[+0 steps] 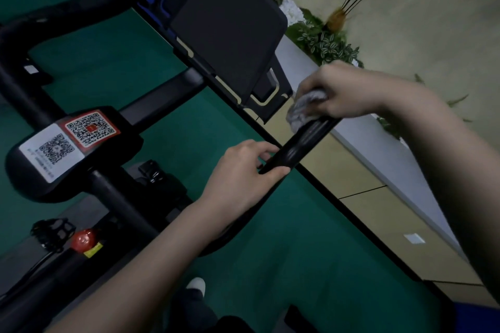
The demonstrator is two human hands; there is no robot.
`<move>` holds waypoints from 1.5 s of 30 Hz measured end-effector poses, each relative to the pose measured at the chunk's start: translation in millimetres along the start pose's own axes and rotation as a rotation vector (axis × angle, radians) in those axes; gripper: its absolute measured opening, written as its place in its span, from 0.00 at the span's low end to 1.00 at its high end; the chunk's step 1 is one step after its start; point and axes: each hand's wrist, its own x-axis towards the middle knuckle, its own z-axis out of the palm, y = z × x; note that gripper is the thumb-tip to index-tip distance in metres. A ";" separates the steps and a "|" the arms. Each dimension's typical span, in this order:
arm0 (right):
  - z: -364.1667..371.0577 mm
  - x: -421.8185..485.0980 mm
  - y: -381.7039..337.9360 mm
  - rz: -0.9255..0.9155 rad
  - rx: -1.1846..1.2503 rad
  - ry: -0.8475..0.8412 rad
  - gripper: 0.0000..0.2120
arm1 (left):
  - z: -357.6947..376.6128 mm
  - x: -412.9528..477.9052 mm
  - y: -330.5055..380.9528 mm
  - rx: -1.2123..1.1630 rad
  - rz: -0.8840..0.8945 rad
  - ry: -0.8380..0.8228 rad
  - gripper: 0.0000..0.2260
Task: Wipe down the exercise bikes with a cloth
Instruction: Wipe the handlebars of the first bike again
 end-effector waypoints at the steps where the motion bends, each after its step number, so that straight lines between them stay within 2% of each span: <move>1: -3.0 -3.1 5.1 0.024 0.032 0.028 0.07 | -0.2 -0.2 0.4 0.002 0.002 -0.002 0.16; 5: 6.5 -22.8 19.8 0.143 0.354 0.225 0.03 | -1.3 -0.9 1.6 0.011 0.003 -0.009 0.16; 10: 57.2 -37.9 17.9 0.352 1.112 0.668 0.09 | -1.4 -0.3 3.2 0.047 0.011 -0.001 0.15; 13: 87.9 -36.7 6.4 0.420 1.424 0.938 0.12 | -1.7 0.3 3.5 0.076 0.025 -0.002 0.15; 17: 117.4 -31.7 -18.1 0.440 1.583 1.172 0.05 | -3.0 -0.3 4.4 0.083 0.043 0.002 0.15; 21: 134.2 -26.6 -39.0 0.472 1.522 1.313 0.06 | -3.7 0.4 6.3 0.095 0.064 0.007 0.14; 27: 153.1 -40.0 -54.9 0.520 1.437 1.240 0.06 | -5.8 1.0 6.0 0.145 0.104 -0.015 0.16; 32: 172.3 -68.4 -58.1 0.663 1.327 1.236 0.05 | -14.2 3.2 8.8 0.210 0.152 -0.038 0.19; 36: 187.9 -91.8 -58.0 0.712 1.303 1.194 0.08 | -24.0 -3.1 14.9 0.284 0.208 -0.017 0.20; 39: 201.9 -104.2 -56.7 0.738 1.289 1.157 0.06 | -23.1 -13.0 23.5 0.367 0.269 -0.008 0.21; 45: 233.6 -144.8 -41.7 0.776 1.290 1.099 0.08 | 7.4 -29.7 42.5 0.491 0.374 0.081 0.19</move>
